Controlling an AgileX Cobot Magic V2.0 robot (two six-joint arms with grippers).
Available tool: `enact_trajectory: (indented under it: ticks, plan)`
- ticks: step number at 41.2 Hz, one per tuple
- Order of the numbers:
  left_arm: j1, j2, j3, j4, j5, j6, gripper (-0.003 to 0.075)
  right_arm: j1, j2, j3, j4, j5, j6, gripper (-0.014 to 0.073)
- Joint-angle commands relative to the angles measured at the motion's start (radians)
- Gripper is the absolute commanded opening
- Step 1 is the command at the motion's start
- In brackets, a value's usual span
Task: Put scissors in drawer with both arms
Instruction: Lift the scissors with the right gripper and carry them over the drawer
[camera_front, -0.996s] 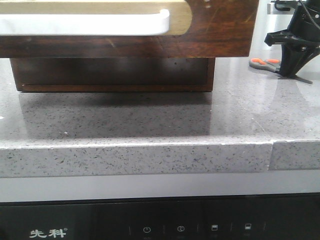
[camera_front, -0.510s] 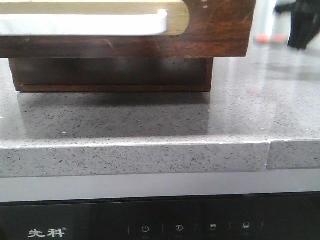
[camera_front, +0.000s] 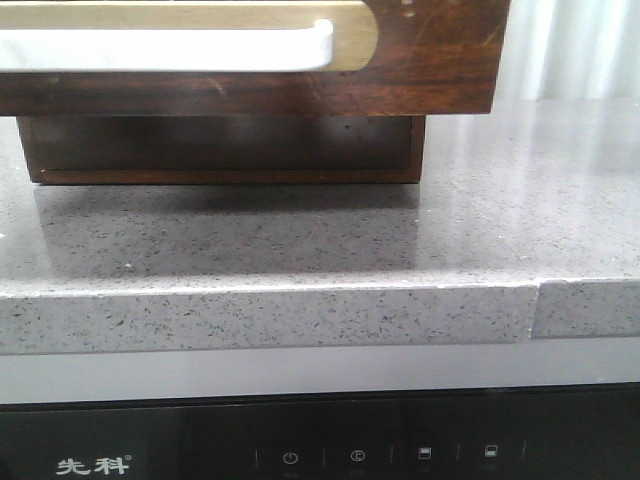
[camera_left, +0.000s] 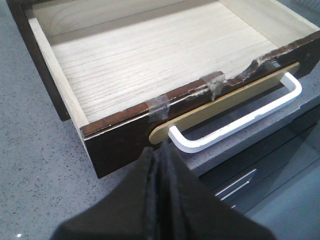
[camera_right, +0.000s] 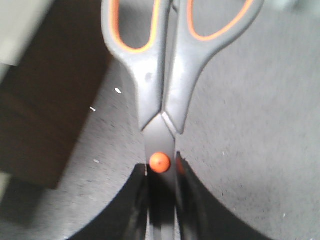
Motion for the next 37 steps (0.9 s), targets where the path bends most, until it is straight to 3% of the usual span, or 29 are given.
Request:
enact_trajectory:
  ticks: [1,16,25,37]
  plan:
    - [-0.007,0.011,-0.029,-0.014,-0.075,-0.009,-0.0020,0.031,-0.104,-0.033,0.027,-0.056,-0.019,0.0105]
    - [-0.007,0.011,-0.029,-0.014,-0.075,-0.009,-0.0020,0.281,-0.212,-0.033,0.099,-0.071,-0.164,0.0105]
    - [-0.007,0.011,-0.029,-0.014,-0.075,-0.009,-0.0020,0.449,-0.175,-0.032,0.175,-0.066,-0.321,0.0105]
    - [-0.007,0.011,-0.029,-0.014,-0.075,-0.009,-0.0020,0.560,-0.066,-0.031,0.231,-0.002,-0.497,0.0105]
